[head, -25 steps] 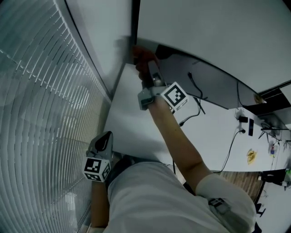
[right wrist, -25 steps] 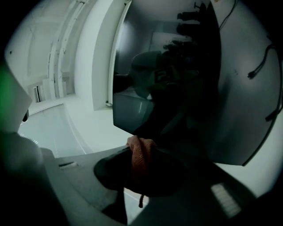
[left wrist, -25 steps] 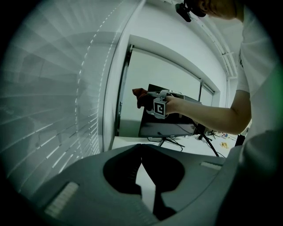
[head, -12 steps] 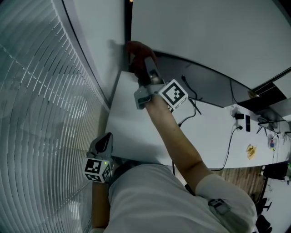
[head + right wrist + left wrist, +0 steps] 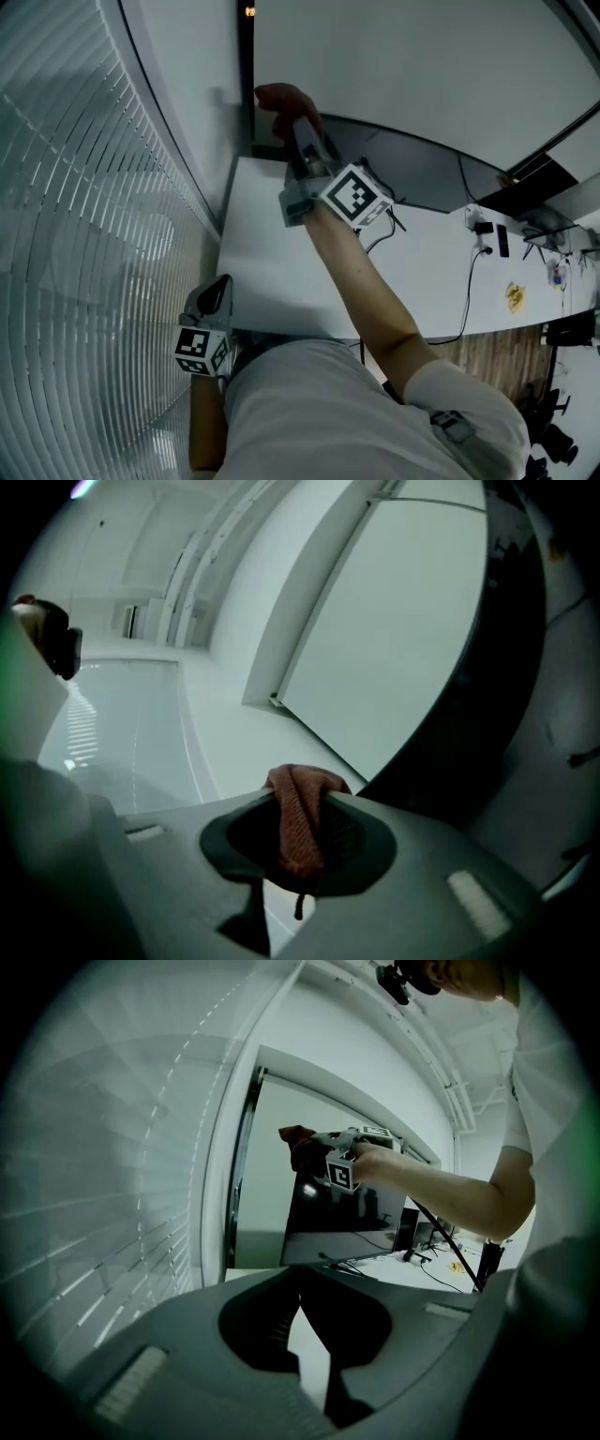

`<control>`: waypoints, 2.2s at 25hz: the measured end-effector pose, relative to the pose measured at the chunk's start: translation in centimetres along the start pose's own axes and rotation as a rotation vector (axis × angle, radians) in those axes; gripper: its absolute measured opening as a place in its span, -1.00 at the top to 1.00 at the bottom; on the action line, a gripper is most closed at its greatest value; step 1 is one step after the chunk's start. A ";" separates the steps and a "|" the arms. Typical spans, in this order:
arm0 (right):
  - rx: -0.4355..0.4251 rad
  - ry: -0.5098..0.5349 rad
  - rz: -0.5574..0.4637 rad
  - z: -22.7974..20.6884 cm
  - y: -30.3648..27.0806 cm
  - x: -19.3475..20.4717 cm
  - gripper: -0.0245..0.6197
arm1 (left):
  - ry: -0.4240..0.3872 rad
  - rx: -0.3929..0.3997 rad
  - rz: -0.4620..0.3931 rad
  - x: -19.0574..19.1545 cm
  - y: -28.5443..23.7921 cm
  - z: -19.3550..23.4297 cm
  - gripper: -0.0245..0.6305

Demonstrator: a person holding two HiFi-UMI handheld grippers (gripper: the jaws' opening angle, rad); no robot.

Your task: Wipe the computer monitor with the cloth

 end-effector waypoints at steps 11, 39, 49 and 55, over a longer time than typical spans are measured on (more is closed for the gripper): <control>0.149 0.064 0.004 -1.5 1.2 -0.7 0.65 | -0.038 0.098 0.023 -0.5 -0.4 -0.1 0.91; 0.286 0.115 -0.055 -9.2 9.1 -11.8 0.66 | -0.044 0.213 0.018 -1.3 -10.1 -7.0 0.91; 0.332 0.120 -0.096 -12.8 12.8 -16.8 0.66 | -0.057 0.276 0.017 -1.9 -15.0 -10.6 0.91; 0.365 0.129 -0.129 -15.5 15.5 -19.6 0.66 | -0.063 0.323 0.028 -1.4 -18.2 -12.8 0.91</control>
Point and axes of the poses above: the fingertips, and each gripper's own axes: y backward along the fingers, z to its left, x out of its underside, the point moved 7 cm from there along y, backward along the fingers, and after that the axes turned 7 degrees about x, right-handed, at the moved point
